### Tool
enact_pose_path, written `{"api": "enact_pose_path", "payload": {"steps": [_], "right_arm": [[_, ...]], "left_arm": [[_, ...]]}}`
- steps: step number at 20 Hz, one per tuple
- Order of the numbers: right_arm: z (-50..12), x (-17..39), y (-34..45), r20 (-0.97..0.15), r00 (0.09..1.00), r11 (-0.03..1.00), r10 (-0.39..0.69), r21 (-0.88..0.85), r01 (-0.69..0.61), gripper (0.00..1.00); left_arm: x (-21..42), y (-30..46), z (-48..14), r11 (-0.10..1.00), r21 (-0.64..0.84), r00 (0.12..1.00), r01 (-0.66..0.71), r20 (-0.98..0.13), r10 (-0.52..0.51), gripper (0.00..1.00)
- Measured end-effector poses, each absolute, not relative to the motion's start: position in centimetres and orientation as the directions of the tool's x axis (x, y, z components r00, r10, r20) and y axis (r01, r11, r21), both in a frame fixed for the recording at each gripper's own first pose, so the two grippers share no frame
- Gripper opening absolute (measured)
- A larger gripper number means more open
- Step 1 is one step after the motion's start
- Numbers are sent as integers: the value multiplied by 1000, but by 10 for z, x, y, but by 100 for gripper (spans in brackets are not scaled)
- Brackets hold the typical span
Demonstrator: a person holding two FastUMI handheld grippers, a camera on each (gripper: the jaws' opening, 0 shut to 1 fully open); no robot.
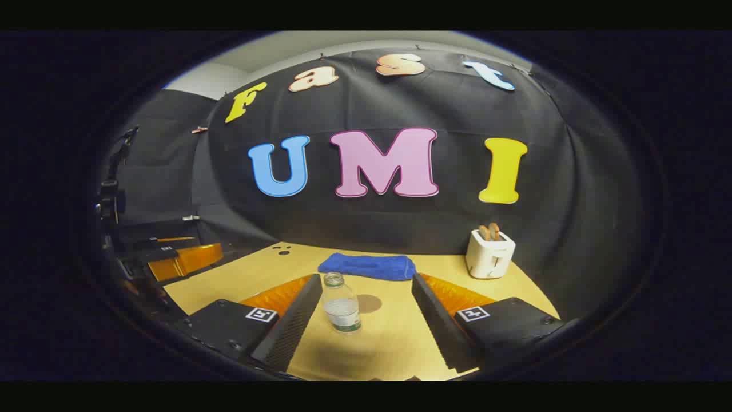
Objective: Open the teacup lid with one hand, grasp the water bottle and pour water into the teacup with the other hand; after pouring, place the water bottle on the coaster and then close the teacup lid.
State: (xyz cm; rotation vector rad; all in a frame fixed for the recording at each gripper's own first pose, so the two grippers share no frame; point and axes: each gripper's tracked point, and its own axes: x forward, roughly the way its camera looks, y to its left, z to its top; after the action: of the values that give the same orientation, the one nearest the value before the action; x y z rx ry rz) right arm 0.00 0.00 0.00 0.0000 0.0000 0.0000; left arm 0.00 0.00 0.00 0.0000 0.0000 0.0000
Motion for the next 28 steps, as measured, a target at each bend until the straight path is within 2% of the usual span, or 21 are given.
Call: {"api": "enact_pose_path", "payload": {"steps": [8, 19, 28], "right_arm": [[-29, 14, 14, -60, 996, 998, 68, -11, -69, 98], [-50, 28, 22, -99, 992, 996, 81, -30, -84, 98], [-101, 49, 27, -172, 982, 995, 84, -38, -92, 98]], "left_arm": [[9, 3, -22, 1000, -14, 999, -3, -45, 3, 95], [31, 15, -46, 1000, 12, 996, -3, -87, 4, 95], [91, 35, -128, 997, -59, 987, -40, -158, 30, 95]]}}
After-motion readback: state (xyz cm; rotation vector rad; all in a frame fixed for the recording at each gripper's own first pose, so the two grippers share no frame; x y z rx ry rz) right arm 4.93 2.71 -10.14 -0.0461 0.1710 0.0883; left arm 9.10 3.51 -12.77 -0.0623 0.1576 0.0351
